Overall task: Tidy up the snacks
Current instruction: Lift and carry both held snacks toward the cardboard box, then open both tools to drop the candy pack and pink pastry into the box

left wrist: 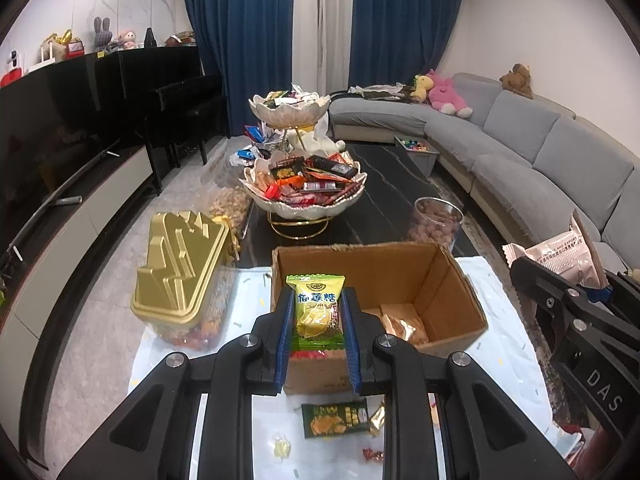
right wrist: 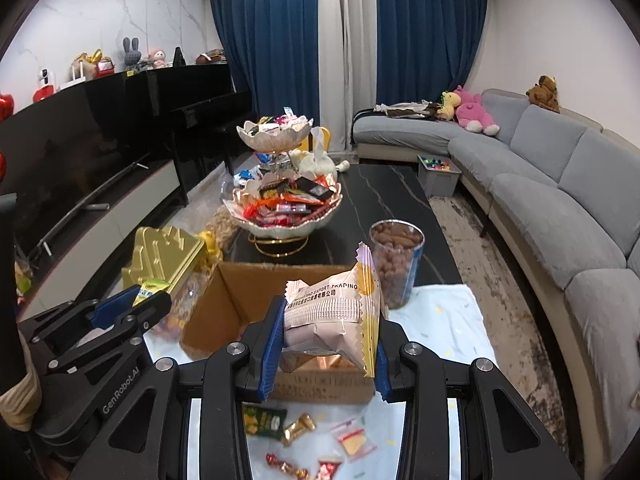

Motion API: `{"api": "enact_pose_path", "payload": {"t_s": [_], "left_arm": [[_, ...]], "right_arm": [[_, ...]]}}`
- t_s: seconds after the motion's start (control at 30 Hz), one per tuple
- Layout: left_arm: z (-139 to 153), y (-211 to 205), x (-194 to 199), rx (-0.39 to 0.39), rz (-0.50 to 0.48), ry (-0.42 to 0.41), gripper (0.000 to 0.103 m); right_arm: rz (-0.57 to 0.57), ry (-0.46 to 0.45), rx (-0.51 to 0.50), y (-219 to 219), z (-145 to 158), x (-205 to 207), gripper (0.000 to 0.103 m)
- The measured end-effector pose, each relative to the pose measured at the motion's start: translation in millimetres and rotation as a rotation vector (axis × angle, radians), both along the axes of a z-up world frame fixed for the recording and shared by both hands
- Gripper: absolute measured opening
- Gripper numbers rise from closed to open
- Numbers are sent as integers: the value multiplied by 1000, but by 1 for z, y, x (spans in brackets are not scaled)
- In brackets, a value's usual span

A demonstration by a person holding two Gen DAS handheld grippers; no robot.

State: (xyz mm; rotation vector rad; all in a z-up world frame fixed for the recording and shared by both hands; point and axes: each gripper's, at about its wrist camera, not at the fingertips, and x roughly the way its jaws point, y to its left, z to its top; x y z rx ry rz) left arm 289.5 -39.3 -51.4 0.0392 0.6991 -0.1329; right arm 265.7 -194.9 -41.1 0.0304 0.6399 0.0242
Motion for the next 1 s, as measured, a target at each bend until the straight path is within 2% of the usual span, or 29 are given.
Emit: {"api": "enact_pose_path", "payload": {"t_s": [0.53, 1.0], "left_arm": [[-16, 3, 54, 6, 3, 33, 24], [-38, 4, 77, 19, 7, 71, 24]], "right_arm": [[2, 28, -28, 4, -17, 53, 39], [7, 86, -44, 9, -39, 83, 39]]}}
